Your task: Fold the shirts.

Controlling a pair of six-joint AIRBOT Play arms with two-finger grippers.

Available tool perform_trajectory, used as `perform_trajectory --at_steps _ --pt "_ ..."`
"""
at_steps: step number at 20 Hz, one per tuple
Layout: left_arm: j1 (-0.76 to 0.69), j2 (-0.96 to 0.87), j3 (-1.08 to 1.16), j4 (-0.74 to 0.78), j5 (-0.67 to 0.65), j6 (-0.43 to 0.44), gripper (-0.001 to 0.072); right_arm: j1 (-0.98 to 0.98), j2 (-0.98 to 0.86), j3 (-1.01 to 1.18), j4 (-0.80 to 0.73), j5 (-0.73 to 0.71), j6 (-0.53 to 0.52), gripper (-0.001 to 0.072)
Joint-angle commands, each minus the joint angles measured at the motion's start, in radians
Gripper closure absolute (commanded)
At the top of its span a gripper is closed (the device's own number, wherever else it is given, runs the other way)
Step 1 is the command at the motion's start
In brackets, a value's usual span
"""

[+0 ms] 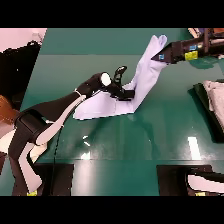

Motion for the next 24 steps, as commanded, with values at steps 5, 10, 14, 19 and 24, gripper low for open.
perform_trajectory --at_steps 5,10,14,19,24 --pt "0.22 0.16 0.166 0.404 -0.334 -0.002 0.0679 0.229 -0.084 0.008 0.002 -0.105 -0.05 0.0699" --pt "0.452 0.397 0.169 0.461 -0.362 0.031 0.0679 0.471 -0.263 0.008 0.003 -0.336 -0.103 0.0697" --pt "0.55 0.485 0.169 0.461 -0.386 0.031 0.0679 0.597 -0.387 0.008 0.001 -0.476 -0.142 0.0317" --pt "0.555 0.489 0.169 0.432 -0.423 0.031 0.0679 0.538 -0.396 0.008 -0.015 -0.321 -0.14 0.0165" --pt "0.555 0.489 0.169 0.405 -0.446 0.031 0.0678 0.323 -0.325 -0.072 -0.179 -0.097 -0.073 0.0165"
